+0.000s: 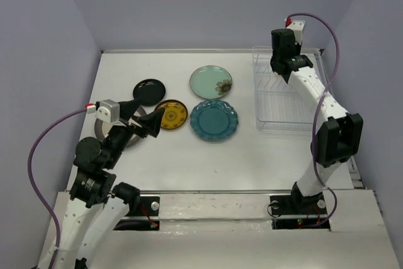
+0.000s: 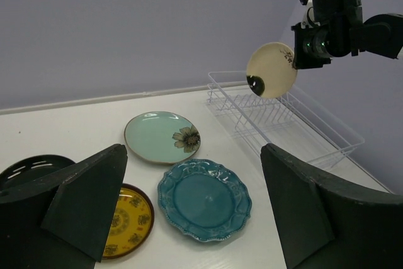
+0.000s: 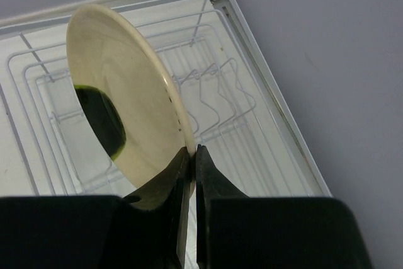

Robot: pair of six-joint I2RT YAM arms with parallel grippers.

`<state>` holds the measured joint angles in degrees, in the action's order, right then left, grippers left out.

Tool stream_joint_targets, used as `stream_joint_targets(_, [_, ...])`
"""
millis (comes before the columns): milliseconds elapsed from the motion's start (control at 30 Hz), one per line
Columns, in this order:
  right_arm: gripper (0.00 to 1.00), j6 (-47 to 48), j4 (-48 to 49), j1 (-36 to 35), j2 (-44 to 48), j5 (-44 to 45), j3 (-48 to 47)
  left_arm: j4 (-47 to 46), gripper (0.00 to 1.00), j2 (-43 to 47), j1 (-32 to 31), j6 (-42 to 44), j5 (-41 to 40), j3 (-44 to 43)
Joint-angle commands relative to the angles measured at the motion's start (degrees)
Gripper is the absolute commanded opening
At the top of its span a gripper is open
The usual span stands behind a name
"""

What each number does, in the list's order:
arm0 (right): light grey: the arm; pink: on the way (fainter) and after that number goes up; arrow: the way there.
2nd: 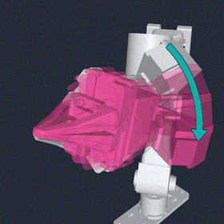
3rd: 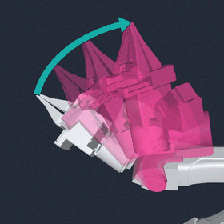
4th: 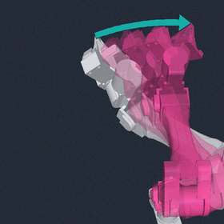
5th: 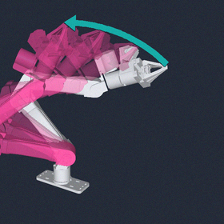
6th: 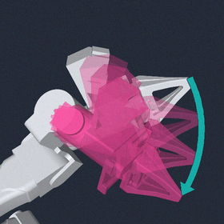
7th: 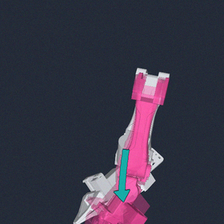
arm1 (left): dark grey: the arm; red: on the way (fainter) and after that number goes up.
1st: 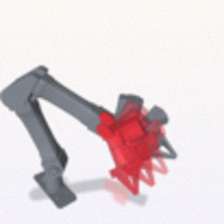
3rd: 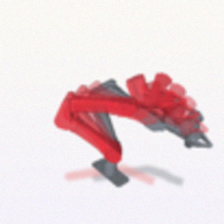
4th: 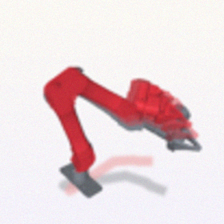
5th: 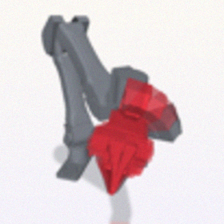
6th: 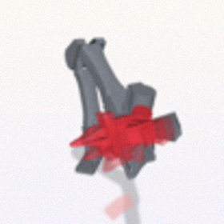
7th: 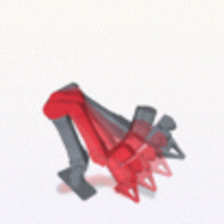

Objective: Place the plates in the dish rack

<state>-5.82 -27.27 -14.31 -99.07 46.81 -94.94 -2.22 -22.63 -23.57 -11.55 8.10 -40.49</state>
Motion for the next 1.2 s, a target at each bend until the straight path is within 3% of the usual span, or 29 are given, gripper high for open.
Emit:
stream_joint_targets(0, [0.07, -1.11, -1.56, -0.20, -1.74, -1.63, -4.72, -1.83, 0.99, -0.13, -0.25, 0.04, -0.10, -0.73])
stream_joint_targets(500, [0.07, -3.58, -2.62, -1.33, -10.97, -3.13, -4.82, -1.65, 0.99, -0.31, -0.33, 0.21, -0.89, -0.73])
stream_joint_targets(767, [0.07, -2.79, -2.70, -6.87, -16.50, 4.16, -5.00, -1.47, 0.99, -0.48, -0.25, 0.30, -1.15, -0.73])
stream_joint_targets(867, [0.19, -3.05, -2.70, -7.40, -16.33, 5.40, -5.00, -1.47, 0.99, -0.57, -0.33, 0.30, -1.15, -0.73])
stream_joint_targets(1033, [0.58, -3.93, -2.62, -7.40, -11.95, 0.94, -4.82, -1.30, 0.99, -0.57, -0.33, 0.30, -1.50, -0.82])
stream_joint_targets(1167, [0.67, -6.83, -2.09, -8.19, -4.84, -8.54, -2.64, -0.86, 0.99, -0.57, -0.25, 0.21, -3.25, -0.91])
